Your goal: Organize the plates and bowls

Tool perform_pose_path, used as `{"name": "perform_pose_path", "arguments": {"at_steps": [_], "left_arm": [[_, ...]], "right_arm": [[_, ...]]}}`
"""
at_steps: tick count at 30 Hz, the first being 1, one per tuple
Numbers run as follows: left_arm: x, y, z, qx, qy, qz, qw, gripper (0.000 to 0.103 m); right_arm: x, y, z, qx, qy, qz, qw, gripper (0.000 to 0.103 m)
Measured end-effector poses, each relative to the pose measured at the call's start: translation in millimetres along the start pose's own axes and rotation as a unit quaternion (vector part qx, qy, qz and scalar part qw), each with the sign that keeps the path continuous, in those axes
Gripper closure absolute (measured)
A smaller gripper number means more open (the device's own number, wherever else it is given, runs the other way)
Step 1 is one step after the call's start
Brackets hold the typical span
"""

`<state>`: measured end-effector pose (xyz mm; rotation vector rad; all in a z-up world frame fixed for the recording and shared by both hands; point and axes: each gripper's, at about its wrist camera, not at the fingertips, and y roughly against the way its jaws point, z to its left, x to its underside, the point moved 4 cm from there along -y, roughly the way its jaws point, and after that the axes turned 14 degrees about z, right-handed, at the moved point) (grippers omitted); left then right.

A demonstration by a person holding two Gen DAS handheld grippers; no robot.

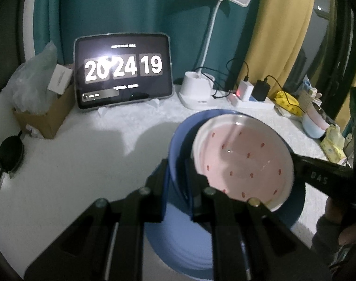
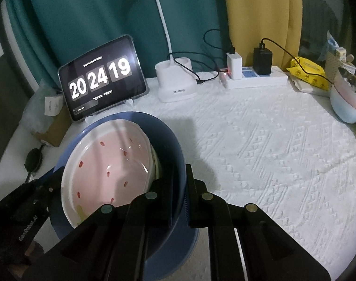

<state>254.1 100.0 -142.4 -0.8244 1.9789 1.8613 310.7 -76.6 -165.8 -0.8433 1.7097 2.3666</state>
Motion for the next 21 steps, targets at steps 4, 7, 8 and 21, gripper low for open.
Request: {"name": "perform_pose_path", "arguments": {"at_steps": [4,7,8,21], "left_arm": [[-1,0,-3,-0.005,-0.007,-0.001,1.0,0.091],[-1,0,-4,-0.008,-0.01,-0.002,0.9999,0.091],[-2,0,-5,-0.009,-0.012,-0.003,0.9999,0.091],[-1,1,-15,-0.047,-0.037,-0.013,0.9981,0.089]], "right_arm": [[1,-4,-3,0.001,-0.004,0.008,1.0,0.092],[1,-5,-5,0.0,-0.004,0.01,1.0,0.092],[1,-6,-5,0.0,-0.005,0.011,1.0,0.092],[7,-8,-11,-0.001,-0.001,0.014,1.0,0.09]]}}
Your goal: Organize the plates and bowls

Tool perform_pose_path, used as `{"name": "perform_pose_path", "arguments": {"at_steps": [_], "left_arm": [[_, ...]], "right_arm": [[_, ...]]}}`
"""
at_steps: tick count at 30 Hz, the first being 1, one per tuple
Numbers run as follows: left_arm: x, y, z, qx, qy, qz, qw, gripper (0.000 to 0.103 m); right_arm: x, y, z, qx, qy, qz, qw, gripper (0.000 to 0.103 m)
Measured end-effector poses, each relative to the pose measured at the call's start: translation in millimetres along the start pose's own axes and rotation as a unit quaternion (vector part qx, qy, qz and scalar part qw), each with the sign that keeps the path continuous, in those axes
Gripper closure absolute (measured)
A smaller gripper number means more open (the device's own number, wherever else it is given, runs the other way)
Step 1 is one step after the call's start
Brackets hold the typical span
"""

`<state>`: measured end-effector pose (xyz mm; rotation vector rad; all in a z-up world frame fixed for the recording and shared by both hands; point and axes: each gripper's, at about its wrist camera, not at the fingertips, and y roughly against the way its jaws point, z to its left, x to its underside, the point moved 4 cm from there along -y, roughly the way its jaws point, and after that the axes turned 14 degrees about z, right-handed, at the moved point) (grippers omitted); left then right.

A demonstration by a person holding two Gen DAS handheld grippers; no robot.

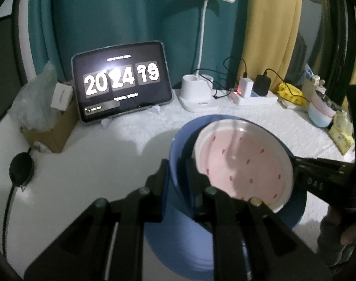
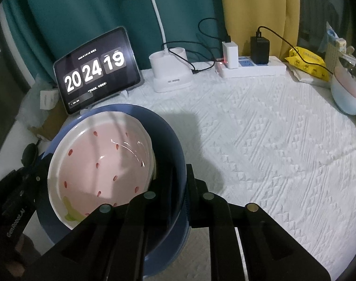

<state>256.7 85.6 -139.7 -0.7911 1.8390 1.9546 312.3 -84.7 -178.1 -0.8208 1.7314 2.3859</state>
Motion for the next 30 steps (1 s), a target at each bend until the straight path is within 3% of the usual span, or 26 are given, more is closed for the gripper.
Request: {"name": "perform_pose_path", "arguments": {"at_steps": [12,21,26,30], "left_arm": [[1,3,-2,-0.012,-0.006,-0.013,0.9998,0.086],[5,8,-5,-0.029,-0.013,-0.014,0.9994,0.082],[10,12,-3,-0.033,-0.005,-0.015,0.9993,0.068],[13,16,-3,-0.034,-0.003,-0.016,0.9993,0.063]], "right_arm": [[1,0,0,0.012,0.014,-0.009,1.0,0.089],[5,3,-7,0.039,0.012,-0.007,0.999,0.069],[9,6,-9,0.05,0.011,-0.009,0.999,0.061],[13,9,-9,0.053,0.01,-0.01,0.999,0.06]]}}
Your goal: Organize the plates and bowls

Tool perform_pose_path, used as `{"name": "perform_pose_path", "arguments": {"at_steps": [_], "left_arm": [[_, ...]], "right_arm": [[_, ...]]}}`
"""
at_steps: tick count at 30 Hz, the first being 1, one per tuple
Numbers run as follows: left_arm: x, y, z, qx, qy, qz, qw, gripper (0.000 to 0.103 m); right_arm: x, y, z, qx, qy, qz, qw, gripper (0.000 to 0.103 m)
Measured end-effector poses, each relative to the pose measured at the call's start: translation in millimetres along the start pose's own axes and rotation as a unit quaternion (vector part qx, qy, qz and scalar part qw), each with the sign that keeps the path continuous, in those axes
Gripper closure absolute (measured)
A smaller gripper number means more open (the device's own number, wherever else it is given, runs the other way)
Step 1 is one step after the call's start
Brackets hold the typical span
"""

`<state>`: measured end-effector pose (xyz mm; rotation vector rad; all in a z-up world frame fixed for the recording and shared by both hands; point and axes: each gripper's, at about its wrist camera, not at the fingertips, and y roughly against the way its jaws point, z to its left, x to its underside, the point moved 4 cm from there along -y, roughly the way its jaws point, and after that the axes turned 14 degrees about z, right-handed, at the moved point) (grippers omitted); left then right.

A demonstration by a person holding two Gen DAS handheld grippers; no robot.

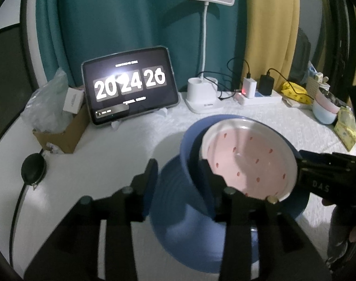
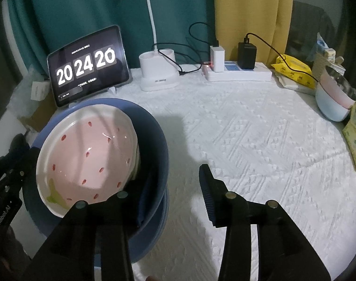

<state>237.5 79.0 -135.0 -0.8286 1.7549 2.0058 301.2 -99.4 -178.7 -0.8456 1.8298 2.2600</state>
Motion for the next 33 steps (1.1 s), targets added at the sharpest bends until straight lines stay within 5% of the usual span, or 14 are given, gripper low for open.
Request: {"name": "perform_pose_path", "arguments": {"at_steps": [33], "left_arm": [[32,52,-41,0.044,-0.023,-0.029,0.9983,0.059]], "right_arm": [[42,52,-4,-0.002,0.01,-0.041,0.999,0.05]]}}
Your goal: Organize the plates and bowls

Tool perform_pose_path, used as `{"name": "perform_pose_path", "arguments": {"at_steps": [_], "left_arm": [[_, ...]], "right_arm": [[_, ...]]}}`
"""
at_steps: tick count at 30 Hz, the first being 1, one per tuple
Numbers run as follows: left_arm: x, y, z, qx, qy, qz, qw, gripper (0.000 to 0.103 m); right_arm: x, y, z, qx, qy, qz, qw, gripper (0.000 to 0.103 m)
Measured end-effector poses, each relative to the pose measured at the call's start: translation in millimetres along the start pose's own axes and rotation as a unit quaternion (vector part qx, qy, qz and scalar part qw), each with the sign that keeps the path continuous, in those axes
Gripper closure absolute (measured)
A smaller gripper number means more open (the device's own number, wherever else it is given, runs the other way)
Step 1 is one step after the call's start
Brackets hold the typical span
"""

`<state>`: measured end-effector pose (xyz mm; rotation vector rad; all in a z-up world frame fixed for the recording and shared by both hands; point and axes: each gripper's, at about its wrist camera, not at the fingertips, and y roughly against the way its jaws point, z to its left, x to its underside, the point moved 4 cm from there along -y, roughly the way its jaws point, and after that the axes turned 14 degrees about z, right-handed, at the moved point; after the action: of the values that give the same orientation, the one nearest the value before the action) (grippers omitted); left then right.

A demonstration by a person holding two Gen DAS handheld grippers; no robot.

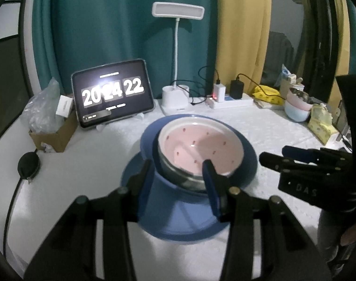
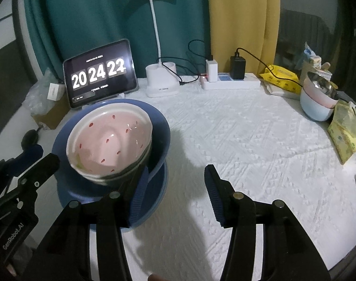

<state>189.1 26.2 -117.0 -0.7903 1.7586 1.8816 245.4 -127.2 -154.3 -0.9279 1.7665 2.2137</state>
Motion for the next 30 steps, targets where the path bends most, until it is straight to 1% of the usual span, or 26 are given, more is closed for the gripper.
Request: {"name": "perform_pose_path", "arguments": {"at_steps": [6,9,15,17,21,23,26,30], "left_arm": [[7,16,-9,0.011,-0.001,-0.01,0.9999,0.057],[9,23,-15,0.018,-0.005,-0.016,0.9997,0.055],[14,39,-23,0.025,-0.005,-0.028,0.9993,0.046],[16,46,-25,0.026,-0.003,-0.034,0.9991,0.037],[17,61,-29,0.023,-0.004,-0.05,0.9985,0.032],[18,69,-29,0.025,-0.002,-0.057,0.9981,0.027],[18,80,-30,0.025,0.0,-0.069,0.9973,0.024],[16,93,-33,0.021,-0.002,-0.081,0.9965,0.023]], "right_arm": [[10,16,-4,0.006,0.003,-0.013,1.0,0.05],[14,25,-6,0.008,0.002,-0.022,1.0,0.05],[24,49,-12,0.019,0.003,-0.046,0.999,0.05],[27,58,-14,0.022,0.002,-0.055,0.998,0.05],[33,72,-19,0.025,-0.002,-0.069,0.997,0.05],[36,80,-22,0.026,-0.004,-0.077,0.997,0.05],[39,91,-25,0.027,-0.005,-0.087,0.996,0.05],[45,106,-28,0.028,-0.005,-0.099,0.995,0.05]]}}
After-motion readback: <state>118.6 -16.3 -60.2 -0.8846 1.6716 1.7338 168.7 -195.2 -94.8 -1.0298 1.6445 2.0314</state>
